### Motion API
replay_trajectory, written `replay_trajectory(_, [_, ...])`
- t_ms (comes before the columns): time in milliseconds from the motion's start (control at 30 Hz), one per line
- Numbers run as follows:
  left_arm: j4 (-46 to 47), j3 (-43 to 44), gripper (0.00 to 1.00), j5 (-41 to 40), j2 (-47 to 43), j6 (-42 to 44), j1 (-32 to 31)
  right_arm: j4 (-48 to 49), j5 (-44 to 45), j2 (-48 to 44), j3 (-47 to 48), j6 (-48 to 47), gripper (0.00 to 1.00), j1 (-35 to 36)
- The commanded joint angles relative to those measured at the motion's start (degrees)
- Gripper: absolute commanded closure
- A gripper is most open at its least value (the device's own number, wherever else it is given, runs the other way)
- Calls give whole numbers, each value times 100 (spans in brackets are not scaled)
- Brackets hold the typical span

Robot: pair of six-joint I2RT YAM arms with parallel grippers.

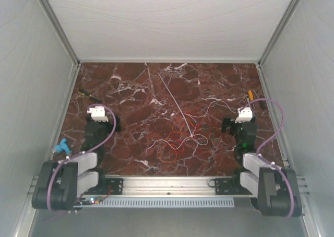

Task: Zip-tie the wires
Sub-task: Reset both arms

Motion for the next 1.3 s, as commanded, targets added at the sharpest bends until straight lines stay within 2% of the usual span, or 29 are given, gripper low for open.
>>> replay_trajectory(0, [1712,343,0,113,620,-36,149,1486,-581,631,182,71,2,-246])
replay_trajectory(133, [2328,800,1,111,1673,-507,241,2350,-1001,1627,541,138,2,-416])
replay_trajectory(200, [2673,947,1,470,2194,-434,250,1570,-1030,1877,1046,157,2,-456])
replay_trajectory(233, [2910,903,0,656,2433,-389,251,1481,-1124,2014,1176,174,2,-482])
replay_trajectory(300, [3923,632,0,958,2830,-351,336,1214,-1403,2116,1352,122,2,-524])
replay_trajectory(467, [3540,759,0,1764,2731,-282,504,921,-1945,2247,1557,-40,2,-575])
replay_trajectory(567, [3246,908,0,1578,2758,-352,504,903,-1751,2256,1581,27,2,-577])
replay_trajectory(667, [2884,1114,0,1164,2758,-459,481,1391,-1681,1977,1187,108,2,-616])
replay_trajectory(733, [2892,1099,0,1221,2752,-441,488,1538,-1865,1828,1021,8,2,-605])
replay_trajectory(900, [2880,1118,0,1398,2758,-364,486,1714,-2143,1748,1096,649,2,-601])
replay_trajectory(1100, [2880,1114,0,1398,2757,-368,481,2755,-1827,1806,572,1048,2,-749])
replay_trajectory(1267, [2880,1114,0,1397,2758,-368,480,2542,-1385,1430,253,830,2,-797])
